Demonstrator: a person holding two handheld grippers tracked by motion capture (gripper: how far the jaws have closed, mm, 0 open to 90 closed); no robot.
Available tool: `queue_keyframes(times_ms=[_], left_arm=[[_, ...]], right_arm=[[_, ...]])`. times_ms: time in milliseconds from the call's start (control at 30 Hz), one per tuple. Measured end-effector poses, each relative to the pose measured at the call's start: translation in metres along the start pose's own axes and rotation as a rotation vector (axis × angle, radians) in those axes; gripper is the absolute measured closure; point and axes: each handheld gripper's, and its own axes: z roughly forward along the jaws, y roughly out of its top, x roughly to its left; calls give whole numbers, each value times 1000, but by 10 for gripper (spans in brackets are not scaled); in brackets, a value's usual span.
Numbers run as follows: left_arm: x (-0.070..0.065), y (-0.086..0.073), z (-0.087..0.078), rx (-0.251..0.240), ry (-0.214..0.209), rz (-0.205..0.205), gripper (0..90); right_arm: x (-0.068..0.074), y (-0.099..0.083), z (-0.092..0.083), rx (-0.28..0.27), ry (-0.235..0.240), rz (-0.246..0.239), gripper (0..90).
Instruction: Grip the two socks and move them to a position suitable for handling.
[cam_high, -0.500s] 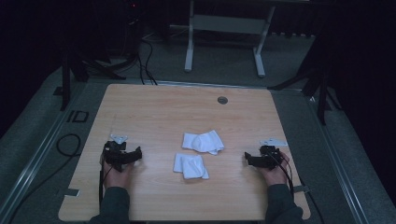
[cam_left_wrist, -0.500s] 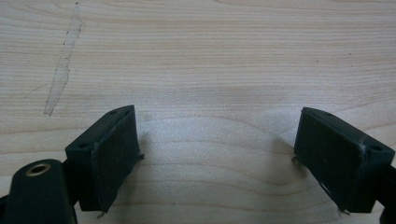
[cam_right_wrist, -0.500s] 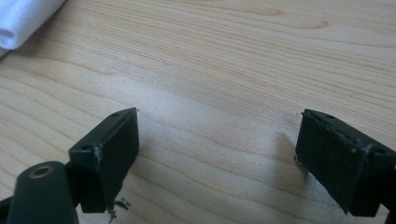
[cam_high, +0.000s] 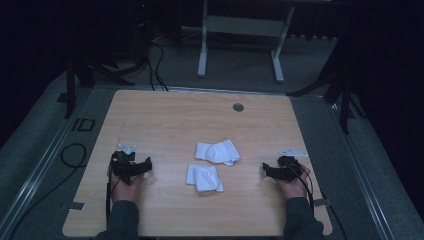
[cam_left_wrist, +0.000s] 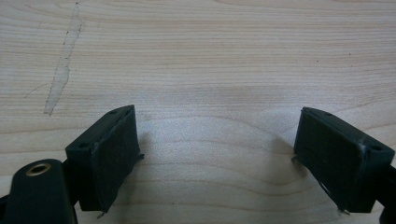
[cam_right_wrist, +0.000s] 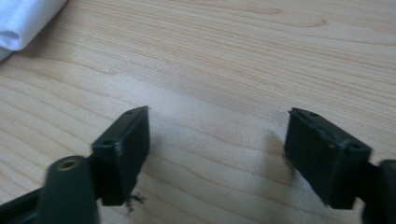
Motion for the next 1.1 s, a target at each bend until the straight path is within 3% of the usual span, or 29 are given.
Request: queue_keyframes(times_ms=[33, 267, 467, 500, 700, 833, 1100], left_arm=[[0, 0, 0, 0, 0, 0, 139], [0, 0, 0, 1, 0, 1, 139], [0, 0, 0, 0, 0, 1, 139], [0, 0, 0, 0, 0, 0, 139], [0, 0, 0, 0, 0, 0, 139], [0, 0, 0, 0, 0, 0, 139], [0, 0, 0, 1, 0, 0, 139]], right_arm=[[1, 0, -3, 3, -13, 10, 349], [8, 4, -16, -21, -29, -12, 503], [16, 8, -26, -33, 5, -47, 638], [19, 10, -28, -33, 19, -66, 697], [32, 13, -34, -31, 49, -131, 842], [42, 14, -36, -26, 68, -166, 894], [59, 17, -37, -21, 116, -201, 896]])
